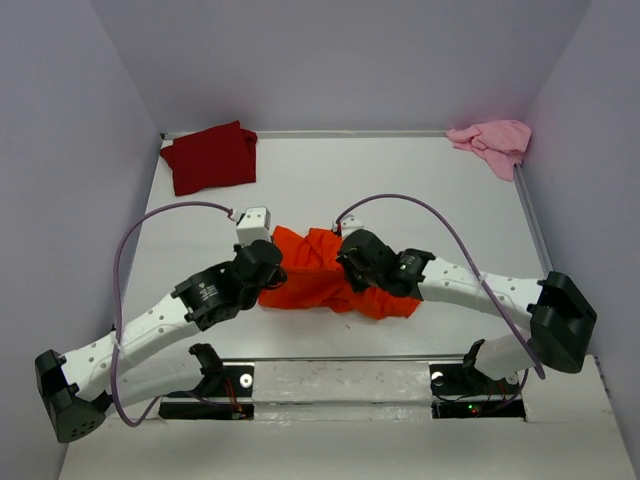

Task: Fold and stack the t-shirts
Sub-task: Flatten the tshirt out

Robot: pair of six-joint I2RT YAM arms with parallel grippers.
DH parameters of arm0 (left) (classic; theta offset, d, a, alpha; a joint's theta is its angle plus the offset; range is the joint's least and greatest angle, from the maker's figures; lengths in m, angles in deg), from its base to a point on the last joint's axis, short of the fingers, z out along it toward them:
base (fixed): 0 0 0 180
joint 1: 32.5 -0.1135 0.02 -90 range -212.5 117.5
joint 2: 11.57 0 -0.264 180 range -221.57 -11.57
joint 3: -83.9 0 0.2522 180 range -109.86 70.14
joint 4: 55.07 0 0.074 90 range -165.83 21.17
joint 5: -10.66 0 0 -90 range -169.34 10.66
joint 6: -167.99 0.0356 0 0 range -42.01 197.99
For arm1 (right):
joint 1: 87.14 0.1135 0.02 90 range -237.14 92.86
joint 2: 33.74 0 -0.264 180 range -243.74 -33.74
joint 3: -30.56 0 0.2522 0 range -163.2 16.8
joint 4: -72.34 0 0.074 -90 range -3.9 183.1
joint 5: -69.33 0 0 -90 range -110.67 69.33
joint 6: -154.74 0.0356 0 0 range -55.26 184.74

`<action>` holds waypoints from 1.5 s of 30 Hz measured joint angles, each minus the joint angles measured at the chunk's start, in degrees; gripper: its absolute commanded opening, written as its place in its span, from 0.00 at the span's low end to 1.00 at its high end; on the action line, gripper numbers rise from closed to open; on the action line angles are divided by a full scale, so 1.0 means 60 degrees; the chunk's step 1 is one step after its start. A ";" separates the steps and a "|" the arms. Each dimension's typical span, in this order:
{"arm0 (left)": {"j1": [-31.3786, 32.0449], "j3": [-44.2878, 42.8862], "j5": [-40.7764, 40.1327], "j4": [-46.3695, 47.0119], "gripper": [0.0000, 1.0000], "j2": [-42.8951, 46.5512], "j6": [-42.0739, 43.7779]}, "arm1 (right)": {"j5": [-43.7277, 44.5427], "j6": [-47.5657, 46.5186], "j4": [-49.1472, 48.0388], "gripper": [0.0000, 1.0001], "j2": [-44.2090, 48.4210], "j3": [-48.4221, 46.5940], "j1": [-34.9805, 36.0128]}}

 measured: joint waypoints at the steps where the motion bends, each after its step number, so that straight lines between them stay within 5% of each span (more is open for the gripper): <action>1: 0.0000 -0.0062 -0.0047 -0.0055 0.00 0.0051 -0.0004 | 0.0022 0.0051 -0.0022 0.00 0.0004 0.0000 0.0018; 8: -0.0007 -0.0131 -0.0164 -0.0222 0.00 0.0095 -0.0018 | 0.0135 0.0273 -0.0080 0.01 0.0015 0.0000 0.0040; 13: -0.0033 -0.0138 -0.0259 -0.0248 0.00 0.0095 0.0000 | 0.0215 0.0386 -0.0025 0.37 0.0284 0.0000 0.0044; 19: -0.0306 -0.0288 -0.0951 -0.0634 0.00 0.0127 0.0295 | 0.0896 0.0346 0.1005 0.41 0.0455 0.0109 -0.0131; 21: -0.0335 -0.0302 -0.1027 -0.0670 0.00 0.0127 0.0361 | 0.0973 0.0350 0.1198 0.36 0.0433 0.0131 -0.0186; 24: -0.0339 -0.0302 -0.1078 -0.0688 0.00 0.0127 0.0437 | 0.0998 0.0390 0.1344 0.12 0.0350 0.0135 -0.0197; 27: -0.0339 -0.0302 -0.1086 -0.0699 0.00 0.0127 0.0506 | 0.1031 0.0397 0.1381 0.00 0.0295 0.0164 -0.0197; 40: -0.0401 -0.0306 -0.1067 -0.0758 0.00 0.0219 0.0616 | 0.1894 0.0404 0.2033 0.00 0.0120 -0.0007 -0.0390; 45: -0.0401 -0.0306 -0.1067 -0.0758 0.00 0.0237 0.0630 | 0.2616 0.0401 0.2630 0.00 0.0197 -0.0659 -0.1293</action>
